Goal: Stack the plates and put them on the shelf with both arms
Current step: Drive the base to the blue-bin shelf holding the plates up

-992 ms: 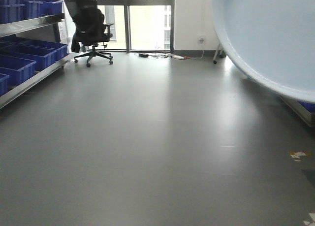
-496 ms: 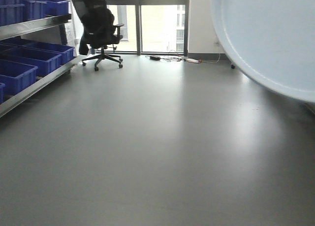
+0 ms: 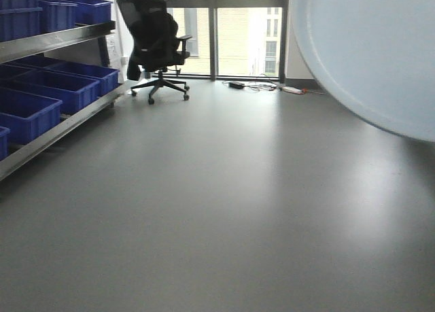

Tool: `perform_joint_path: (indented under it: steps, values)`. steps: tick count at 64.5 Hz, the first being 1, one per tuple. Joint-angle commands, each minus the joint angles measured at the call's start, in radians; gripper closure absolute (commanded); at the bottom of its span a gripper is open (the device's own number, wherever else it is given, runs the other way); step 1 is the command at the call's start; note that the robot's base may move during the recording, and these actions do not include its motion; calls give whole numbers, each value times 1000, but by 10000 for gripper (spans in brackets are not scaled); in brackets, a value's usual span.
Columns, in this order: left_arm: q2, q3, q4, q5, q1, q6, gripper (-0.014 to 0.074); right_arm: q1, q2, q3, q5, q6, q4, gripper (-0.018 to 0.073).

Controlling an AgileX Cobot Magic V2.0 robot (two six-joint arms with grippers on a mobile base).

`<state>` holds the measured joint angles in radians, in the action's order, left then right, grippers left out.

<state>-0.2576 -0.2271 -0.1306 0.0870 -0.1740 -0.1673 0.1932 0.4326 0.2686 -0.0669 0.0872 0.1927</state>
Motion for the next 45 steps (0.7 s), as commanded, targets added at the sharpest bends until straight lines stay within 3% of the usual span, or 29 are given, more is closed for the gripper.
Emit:
perform_joint_path:
  steps: [1, 45]
  values:
    - [-12, -33, 0, -79, -1, 4, 514, -7, 3, 33, -102, 1, 0, 503]
    - [-12, -33, 0, -79, -1, 4, 514, -7, 3, 33, -102, 1, 0, 503]
